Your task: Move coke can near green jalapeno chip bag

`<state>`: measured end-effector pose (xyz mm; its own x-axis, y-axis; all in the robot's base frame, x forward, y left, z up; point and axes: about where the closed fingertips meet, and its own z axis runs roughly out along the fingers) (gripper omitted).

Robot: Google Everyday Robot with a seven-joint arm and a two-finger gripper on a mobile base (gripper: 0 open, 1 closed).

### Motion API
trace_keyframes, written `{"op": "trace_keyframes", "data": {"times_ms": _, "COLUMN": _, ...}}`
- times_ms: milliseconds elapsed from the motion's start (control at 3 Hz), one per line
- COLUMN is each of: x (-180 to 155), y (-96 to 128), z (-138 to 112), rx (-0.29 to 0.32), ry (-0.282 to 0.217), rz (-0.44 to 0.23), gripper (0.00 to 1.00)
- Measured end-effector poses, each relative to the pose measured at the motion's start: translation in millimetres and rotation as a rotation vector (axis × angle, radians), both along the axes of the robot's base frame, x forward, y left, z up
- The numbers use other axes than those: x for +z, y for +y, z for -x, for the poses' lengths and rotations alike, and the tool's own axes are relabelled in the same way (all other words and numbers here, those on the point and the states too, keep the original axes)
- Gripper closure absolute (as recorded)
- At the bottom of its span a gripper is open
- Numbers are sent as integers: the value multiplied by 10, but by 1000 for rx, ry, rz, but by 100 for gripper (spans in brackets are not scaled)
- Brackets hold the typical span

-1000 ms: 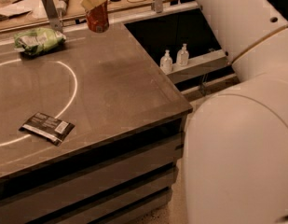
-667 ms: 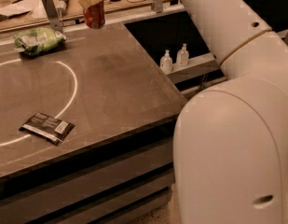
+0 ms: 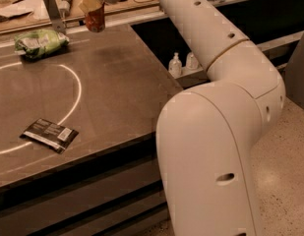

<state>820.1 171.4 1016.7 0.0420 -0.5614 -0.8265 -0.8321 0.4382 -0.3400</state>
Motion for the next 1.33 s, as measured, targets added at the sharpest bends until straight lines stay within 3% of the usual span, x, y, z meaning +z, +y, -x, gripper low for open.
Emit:
{"op": "trace_keyframes", "data": {"times_ms": 333, "x": -218, "y": 134, "z": -178, "rx": -5, "ry": 14, "rz": -26, "gripper": 100}}
{"op": "trace_keyframes", "data": {"times_ms": 667, "x": -439, "y": 312, "z": -269, "rx": 11, "ry": 36, "rz": -33, "gripper": 84}}
{"op": "trace_keyframes", "data": {"times_ms": 1333, "x": -743, "y": 530, "z": -356, "rx": 30, "ry": 70, "rz": -24, "gripper": 38}}
